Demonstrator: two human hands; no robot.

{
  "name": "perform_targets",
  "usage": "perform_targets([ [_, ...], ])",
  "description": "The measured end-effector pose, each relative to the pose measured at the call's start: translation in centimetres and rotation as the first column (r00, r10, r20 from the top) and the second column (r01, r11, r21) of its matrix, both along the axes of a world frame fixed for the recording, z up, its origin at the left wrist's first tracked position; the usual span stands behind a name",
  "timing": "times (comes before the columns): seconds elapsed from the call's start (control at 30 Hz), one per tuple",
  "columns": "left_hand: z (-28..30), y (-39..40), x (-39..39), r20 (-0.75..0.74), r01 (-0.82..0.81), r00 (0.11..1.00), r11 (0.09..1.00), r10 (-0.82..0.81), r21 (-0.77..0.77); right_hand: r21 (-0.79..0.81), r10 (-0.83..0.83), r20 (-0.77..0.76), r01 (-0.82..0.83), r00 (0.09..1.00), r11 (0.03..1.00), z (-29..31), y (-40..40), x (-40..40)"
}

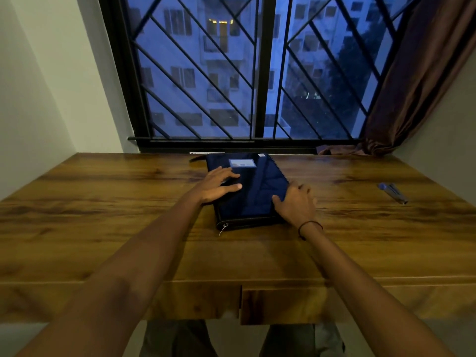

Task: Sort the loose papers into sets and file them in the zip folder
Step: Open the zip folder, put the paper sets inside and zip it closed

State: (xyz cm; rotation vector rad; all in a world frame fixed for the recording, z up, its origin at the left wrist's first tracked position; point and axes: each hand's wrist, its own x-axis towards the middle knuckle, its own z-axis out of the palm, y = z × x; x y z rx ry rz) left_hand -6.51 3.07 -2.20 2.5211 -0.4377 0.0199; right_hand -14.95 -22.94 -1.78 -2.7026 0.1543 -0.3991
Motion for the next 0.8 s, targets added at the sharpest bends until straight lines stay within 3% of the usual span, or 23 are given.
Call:
perform_targets([
  [0.17,0.8,-0.2,0.0,0.037,0.007,0.999,0.997,-0.010,0.072,0.091,-0.001,-0.156,0.015,0.988,0.996,1.8,0.4,3.3],
  [0.43,1.7,3.0,-0.6,0.033,-0.086,0.996,0.987,0.083,0.133,0.164,0.163,-0.230,-0.126,0.959,0.978,2.6,3.1,6.8],
  [0.53,2.6,6.6,-1.4,0.056,-0.162,0.987,0.955,0.153,0.248,0.203,0.263,-0.286,-0.210,0.922,0.956,2.7,6.8,7.2],
  [0.67,3.2,12.1,-2.7,0.082,-0.314,0.949,0.905,0.303,0.287,0.310,0.439,-0.257,-0.357,0.861,0.881,1.9,14.0,8.7],
  [0.8,2.4,18.4,-3.5,0.125,-0.454,0.888,0.800,0.443,0.393,0.376,0.537,-0.246,-0.431,0.807,0.820,1.6,21.6,9.6],
])
